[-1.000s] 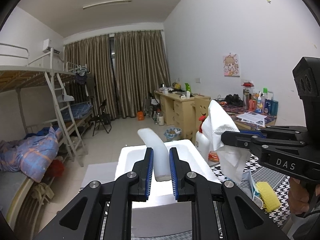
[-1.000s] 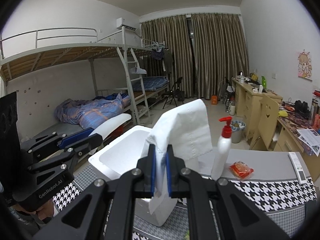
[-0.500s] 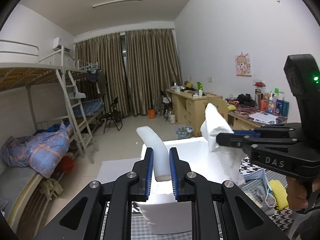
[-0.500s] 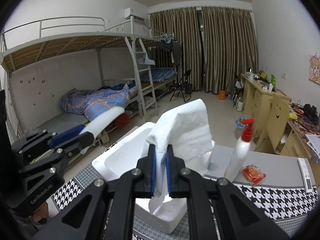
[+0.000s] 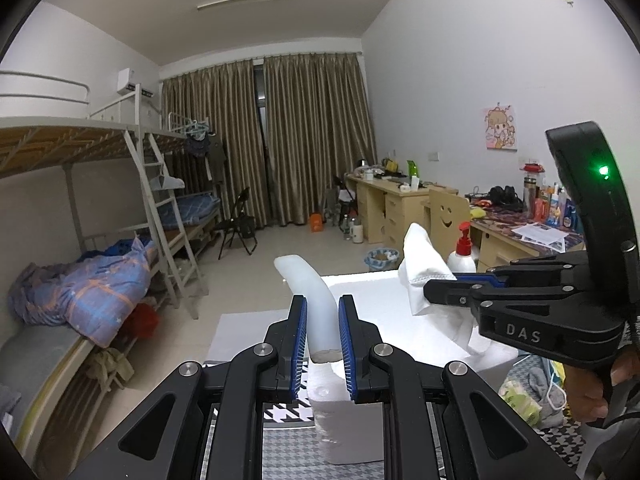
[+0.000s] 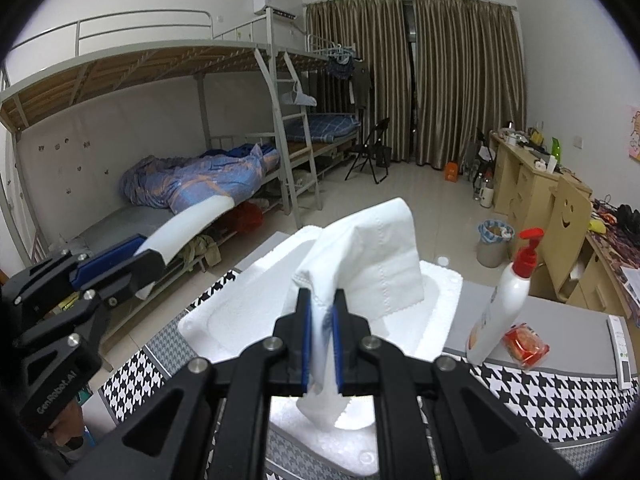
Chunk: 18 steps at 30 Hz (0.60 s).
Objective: Organize soft objects
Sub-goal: 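Lower the white tissue into the styrofoam box and open the right gripper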
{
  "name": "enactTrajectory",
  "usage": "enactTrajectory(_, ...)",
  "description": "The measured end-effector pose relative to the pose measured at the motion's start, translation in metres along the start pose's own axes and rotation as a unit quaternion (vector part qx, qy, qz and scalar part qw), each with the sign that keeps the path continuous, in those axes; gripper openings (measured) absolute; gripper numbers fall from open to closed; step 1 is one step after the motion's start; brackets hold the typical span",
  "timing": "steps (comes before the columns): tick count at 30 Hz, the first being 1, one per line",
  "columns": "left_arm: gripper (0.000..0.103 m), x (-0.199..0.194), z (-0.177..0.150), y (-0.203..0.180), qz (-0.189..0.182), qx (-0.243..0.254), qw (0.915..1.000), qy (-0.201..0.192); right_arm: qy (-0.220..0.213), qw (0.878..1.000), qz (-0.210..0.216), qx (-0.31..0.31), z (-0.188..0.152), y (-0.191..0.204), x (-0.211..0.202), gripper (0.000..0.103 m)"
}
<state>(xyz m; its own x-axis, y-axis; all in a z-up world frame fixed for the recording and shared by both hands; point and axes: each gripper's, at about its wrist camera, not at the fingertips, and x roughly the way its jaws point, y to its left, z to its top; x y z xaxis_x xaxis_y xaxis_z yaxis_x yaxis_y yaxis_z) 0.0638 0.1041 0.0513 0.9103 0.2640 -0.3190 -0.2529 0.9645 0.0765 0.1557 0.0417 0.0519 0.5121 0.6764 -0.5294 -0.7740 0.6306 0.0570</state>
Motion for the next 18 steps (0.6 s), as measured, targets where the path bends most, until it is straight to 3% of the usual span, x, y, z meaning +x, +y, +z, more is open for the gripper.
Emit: enactTrajectory(18, 0.017, -0.007, 0.001, -0.002, 0.012, -0.011, 0.9999, 0.0, 0.057, 0.998, -0.006, 0.002, -0.001, 0.0, 0.033, 0.015)
